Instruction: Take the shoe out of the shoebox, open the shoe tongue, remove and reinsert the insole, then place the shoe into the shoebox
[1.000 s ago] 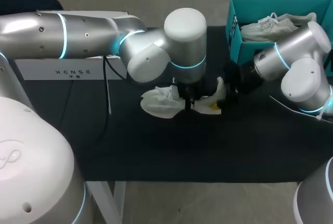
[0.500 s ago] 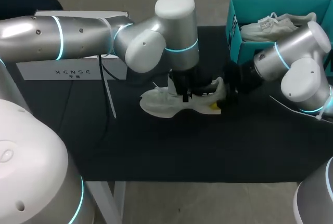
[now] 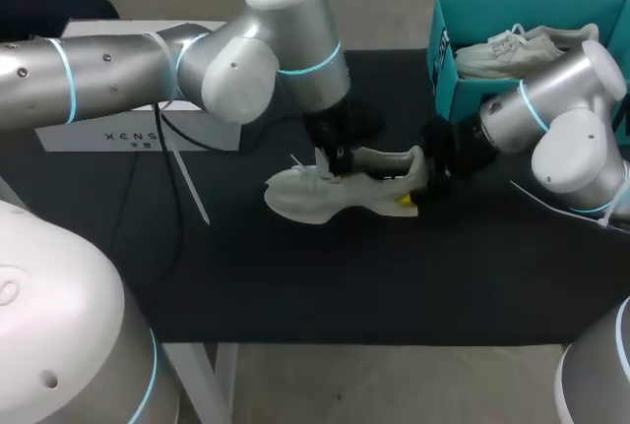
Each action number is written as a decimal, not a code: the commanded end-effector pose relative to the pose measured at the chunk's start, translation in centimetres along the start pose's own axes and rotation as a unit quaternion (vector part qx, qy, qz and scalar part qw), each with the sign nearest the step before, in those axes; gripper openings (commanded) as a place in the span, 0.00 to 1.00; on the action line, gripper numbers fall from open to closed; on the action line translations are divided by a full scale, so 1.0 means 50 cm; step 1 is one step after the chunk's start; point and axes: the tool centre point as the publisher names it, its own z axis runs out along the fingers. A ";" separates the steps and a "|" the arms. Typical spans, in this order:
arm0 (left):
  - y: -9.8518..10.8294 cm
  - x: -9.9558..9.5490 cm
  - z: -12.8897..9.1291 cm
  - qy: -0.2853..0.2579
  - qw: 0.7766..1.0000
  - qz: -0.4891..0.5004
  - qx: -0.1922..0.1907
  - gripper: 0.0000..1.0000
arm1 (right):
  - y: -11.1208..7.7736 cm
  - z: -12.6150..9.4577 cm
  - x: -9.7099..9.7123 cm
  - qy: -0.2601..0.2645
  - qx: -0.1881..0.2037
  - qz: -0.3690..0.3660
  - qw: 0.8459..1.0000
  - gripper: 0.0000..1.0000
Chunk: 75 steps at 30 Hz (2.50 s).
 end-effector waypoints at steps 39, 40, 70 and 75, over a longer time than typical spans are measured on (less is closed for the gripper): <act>-0.101 0.003 0.082 0.019 0.994 0.090 -0.060 0.00 | -0.004 0.009 0.000 0.000 0.001 -0.001 1.000 0.00; -0.100 0.002 0.085 0.020 0.994 0.086 -0.063 0.00 | -0.004 0.009 0.000 0.000 0.001 -0.001 1.000 0.00; -0.024 0.020 0.096 0.027 0.994 0.050 -0.093 0.00 | -0.004 0.009 0.000 0.000 0.001 -0.001 1.000 0.00; -0.025 0.032 0.108 0.032 0.993 0.058 -0.094 0.00 | -0.004 0.009 0.000 0.000 0.001 -0.001 1.000 0.00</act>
